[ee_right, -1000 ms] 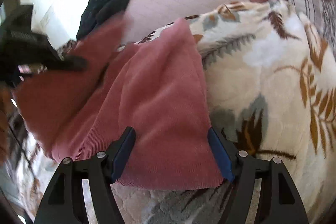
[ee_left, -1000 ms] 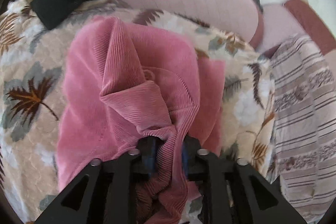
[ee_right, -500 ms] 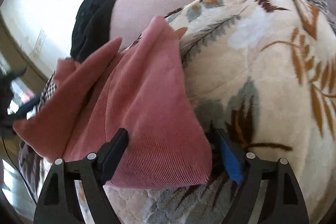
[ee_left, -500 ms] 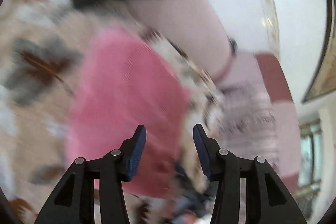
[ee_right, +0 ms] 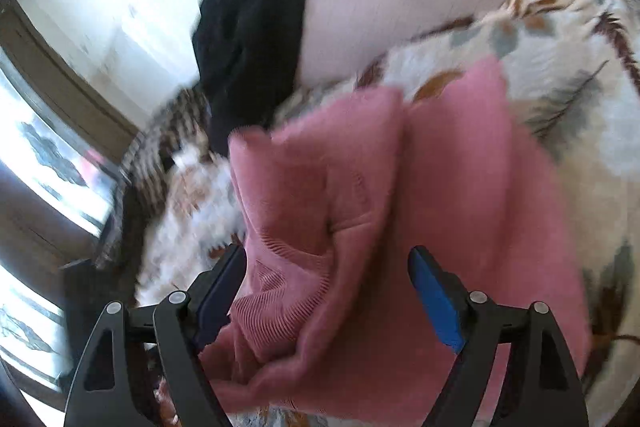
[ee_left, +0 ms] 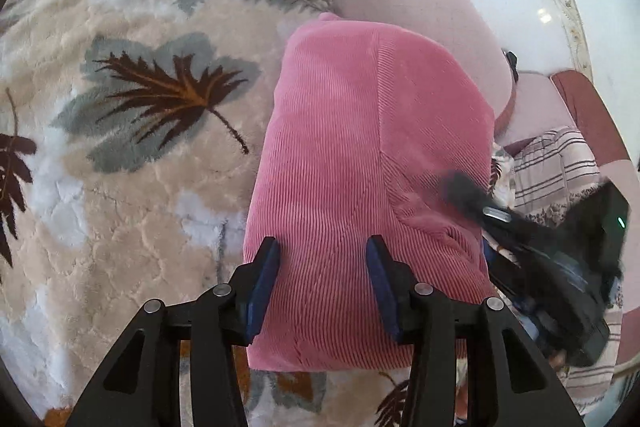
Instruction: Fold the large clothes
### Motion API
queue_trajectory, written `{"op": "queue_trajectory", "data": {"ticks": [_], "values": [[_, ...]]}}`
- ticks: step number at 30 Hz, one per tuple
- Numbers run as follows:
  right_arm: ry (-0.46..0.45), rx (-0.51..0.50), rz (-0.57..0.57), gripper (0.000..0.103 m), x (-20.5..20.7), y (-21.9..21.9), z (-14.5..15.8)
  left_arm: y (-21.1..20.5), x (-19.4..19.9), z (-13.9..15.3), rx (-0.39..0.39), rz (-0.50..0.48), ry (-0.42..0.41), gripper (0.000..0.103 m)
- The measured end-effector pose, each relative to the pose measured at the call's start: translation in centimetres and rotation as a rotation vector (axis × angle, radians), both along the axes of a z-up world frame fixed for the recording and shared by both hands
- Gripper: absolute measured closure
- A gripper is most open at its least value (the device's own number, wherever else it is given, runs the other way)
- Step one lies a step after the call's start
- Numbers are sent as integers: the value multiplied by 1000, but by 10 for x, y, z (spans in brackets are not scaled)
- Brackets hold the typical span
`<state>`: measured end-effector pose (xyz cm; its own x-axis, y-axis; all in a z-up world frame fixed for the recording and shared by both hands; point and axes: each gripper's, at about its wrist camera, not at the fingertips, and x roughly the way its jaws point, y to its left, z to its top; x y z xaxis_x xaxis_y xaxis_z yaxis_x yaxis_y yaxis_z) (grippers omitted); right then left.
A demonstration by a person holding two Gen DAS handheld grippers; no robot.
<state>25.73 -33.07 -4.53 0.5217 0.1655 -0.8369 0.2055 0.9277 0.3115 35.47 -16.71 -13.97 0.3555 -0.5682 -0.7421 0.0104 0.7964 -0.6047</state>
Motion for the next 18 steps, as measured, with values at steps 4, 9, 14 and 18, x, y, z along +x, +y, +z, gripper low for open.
{"op": "queue_trajectory", "data": {"ticks": [4, 9, 14, 18], "values": [[-83, 44, 103, 95, -4, 11, 15, 35, -10, 12, -122, 19, 9, 60], [-202, 38, 130, 95, -39, -23, 50, 47, -16, 30, -90, 23, -59, 59], [-194, 74, -16, 95, -62, -97, 35, -3, -24, 19, -7, -77, -38, 58], [-76, 33, -68, 94, -71, -133, -10, -54, -40, 18, 204, -158, -159, 47]]}}
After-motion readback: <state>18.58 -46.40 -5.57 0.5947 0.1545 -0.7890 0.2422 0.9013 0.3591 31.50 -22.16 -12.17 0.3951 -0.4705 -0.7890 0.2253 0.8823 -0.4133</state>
